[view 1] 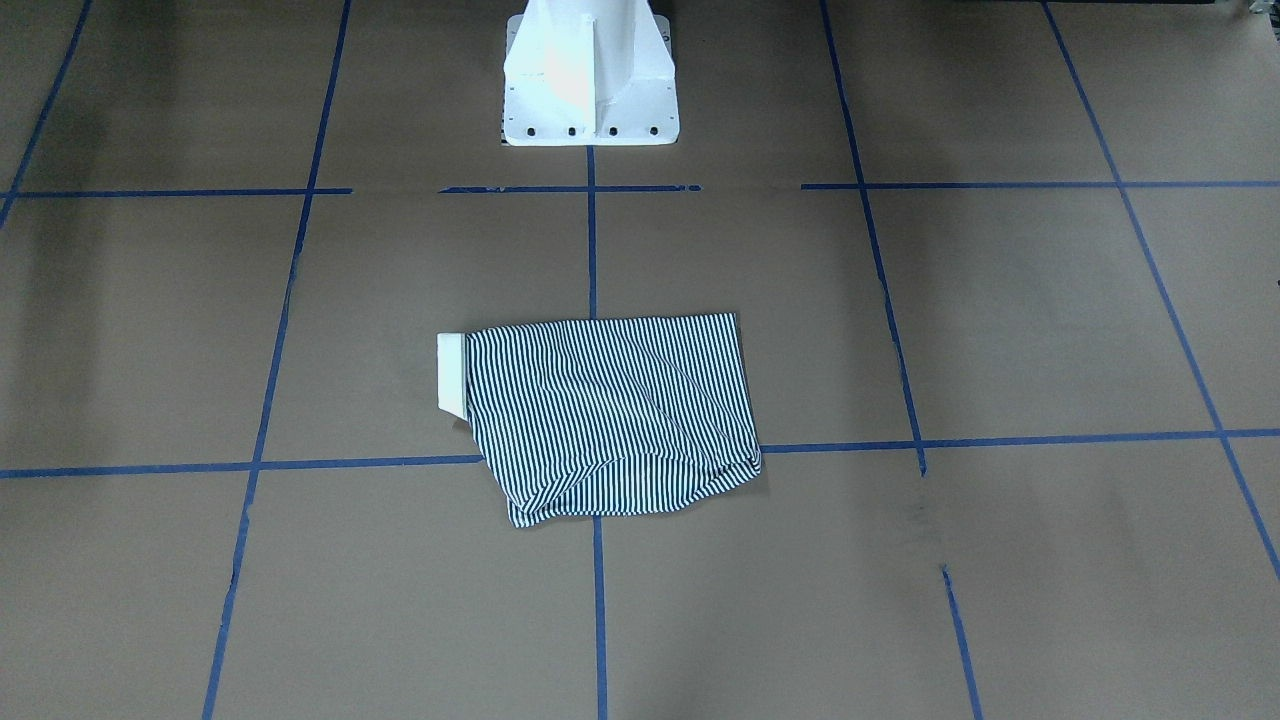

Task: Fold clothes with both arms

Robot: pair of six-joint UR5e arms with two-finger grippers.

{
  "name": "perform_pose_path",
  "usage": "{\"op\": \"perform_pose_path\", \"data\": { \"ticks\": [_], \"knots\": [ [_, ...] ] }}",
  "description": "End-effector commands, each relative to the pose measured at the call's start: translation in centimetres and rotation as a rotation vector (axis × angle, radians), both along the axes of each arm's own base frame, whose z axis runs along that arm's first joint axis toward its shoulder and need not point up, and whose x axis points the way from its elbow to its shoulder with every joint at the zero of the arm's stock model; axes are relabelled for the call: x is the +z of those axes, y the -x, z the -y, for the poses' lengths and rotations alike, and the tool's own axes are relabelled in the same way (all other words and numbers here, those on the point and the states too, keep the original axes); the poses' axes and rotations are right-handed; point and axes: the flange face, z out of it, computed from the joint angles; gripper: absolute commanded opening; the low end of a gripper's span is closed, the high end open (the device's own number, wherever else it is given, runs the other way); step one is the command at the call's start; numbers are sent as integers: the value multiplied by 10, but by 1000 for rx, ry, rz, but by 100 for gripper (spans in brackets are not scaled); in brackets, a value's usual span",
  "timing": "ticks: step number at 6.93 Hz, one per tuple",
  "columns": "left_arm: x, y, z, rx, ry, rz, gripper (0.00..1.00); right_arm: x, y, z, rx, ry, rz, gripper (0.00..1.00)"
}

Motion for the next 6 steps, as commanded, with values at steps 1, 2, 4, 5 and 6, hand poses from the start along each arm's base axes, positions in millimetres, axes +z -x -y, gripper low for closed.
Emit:
{"op": "perform_pose_path", "data": {
  "ticks": [1,2,4,5,6],
  "knots": [
    [-2,0,0,1,-4,-1,100,3,0,-2,8,12,-4,100],
    [-4,0,0,1,-7,-1,100,5,-1,-4,8,17,-6,100],
    [-10,0,3,0,-17,-2,100,10,-2,-5,9,25,-7,100],
    [-10,0,4,0,-17,-2,100,10,-2,-6,8,25,-6,100],
    [-4,0,4,0,-6,-3,100,8,-2,-6,10,23,-7,100]
  ]
}}
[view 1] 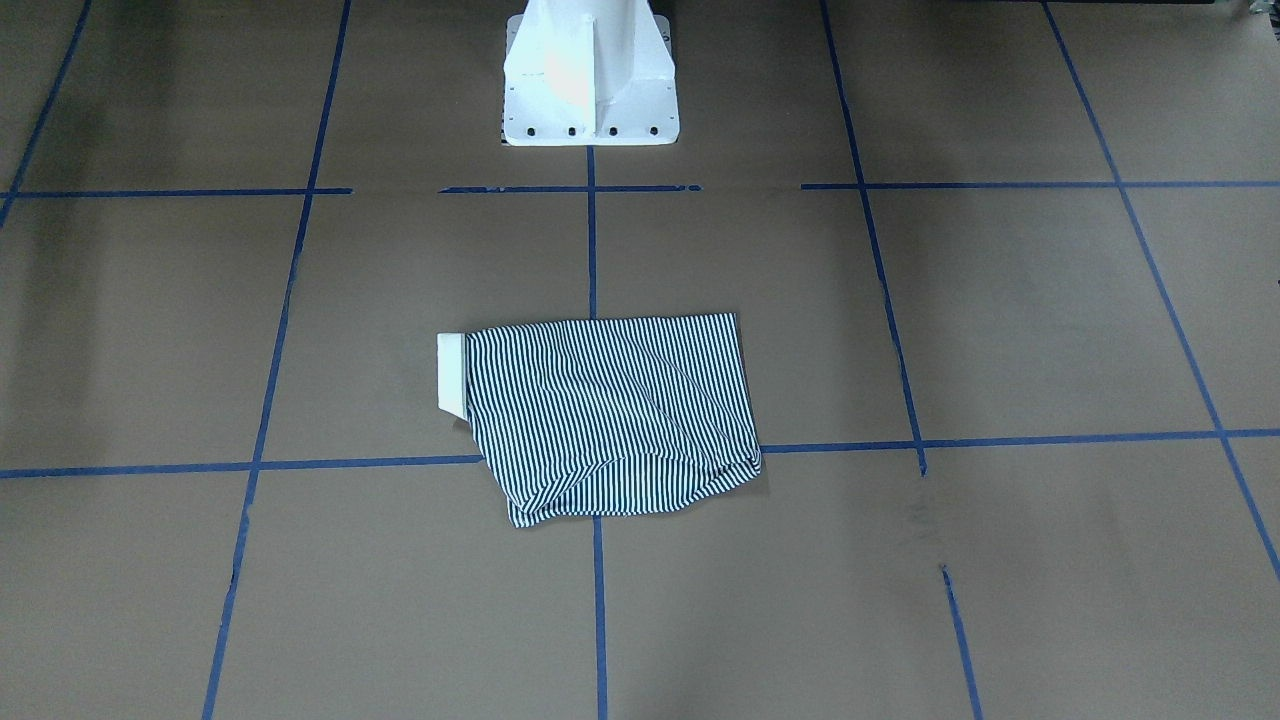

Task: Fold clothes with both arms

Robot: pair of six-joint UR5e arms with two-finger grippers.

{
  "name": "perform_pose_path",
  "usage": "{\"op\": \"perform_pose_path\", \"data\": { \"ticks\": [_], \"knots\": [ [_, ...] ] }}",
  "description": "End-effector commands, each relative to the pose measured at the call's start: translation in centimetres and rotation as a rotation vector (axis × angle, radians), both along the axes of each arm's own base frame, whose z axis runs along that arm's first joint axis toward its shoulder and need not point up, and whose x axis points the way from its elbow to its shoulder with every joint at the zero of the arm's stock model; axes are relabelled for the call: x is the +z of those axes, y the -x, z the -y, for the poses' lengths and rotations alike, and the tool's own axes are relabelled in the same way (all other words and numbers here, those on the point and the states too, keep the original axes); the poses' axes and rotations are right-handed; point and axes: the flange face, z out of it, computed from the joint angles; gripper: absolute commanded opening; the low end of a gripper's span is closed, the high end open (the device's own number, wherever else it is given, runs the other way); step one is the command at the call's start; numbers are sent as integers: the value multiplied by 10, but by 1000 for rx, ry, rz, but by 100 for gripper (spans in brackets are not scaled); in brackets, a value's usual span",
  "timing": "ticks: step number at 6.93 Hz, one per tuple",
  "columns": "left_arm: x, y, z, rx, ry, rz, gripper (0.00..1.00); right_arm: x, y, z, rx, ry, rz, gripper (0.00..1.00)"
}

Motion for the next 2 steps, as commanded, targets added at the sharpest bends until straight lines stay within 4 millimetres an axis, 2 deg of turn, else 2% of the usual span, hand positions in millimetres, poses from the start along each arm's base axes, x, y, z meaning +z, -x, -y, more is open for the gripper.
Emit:
{"op": "perform_pose_path", "data": {
  "ticks": [1,2],
  "knots": [
    [5,0,0,-1,12,3,100,1,0,-1,1,2,-1,100],
    [0,0,0,-1,2,0,100,0,0,-1,1,1,1,100]
  ]
}}
